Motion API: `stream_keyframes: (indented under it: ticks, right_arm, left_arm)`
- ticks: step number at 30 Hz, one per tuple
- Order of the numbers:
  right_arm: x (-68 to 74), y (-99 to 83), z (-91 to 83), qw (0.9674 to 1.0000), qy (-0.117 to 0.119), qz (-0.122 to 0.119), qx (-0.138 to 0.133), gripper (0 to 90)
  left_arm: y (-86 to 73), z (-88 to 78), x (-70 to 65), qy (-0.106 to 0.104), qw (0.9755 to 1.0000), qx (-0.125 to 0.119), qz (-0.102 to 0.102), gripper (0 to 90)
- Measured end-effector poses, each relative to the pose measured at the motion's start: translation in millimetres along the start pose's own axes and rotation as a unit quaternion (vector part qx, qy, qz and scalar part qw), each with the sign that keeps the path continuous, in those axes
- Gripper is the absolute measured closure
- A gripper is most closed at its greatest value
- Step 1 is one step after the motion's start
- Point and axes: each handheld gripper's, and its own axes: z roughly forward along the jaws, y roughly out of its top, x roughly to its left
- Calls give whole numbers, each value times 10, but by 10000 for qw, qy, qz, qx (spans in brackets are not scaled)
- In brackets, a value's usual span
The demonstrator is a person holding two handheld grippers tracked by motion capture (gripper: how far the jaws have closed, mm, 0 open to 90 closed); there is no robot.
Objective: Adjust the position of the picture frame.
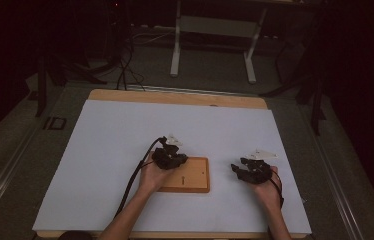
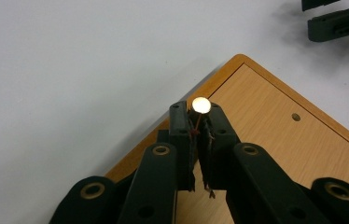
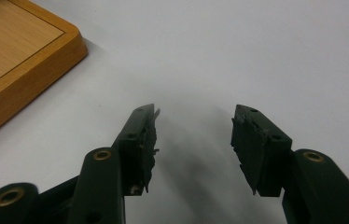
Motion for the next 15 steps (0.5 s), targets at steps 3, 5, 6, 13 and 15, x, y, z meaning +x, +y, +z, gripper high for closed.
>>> stream_keyframes:
  ticks: [3, 5, 6, 13, 15]
  right_arm:
    - [-1, -1, -1, 10000, -1, 1, -3, 489]
    - [-2, -2, -2, 10000, 0, 0, -1, 488]
    - [-2, -2, -3, 10000, -1, 2, 5, 488]
    - [-2, -5, 4, 10000, -6, -9, 16, 486]
    - [-1, -5, 3, 10000, -7, -17, 14, 485]
  left_arm:
    - [-4, -1, 9, -44, 10000, -17, -2, 834]
    - [-7, -6, 20, -102, 9999, -32, -14, 819]
    - [-6, -17, 22, -115, 9999, -68, -19, 793]
    - [-6, -132, 41, -101, 9998, -158, 18, 664]
    - [-23, -161, 52, -124, 9998, -178, -5, 641]
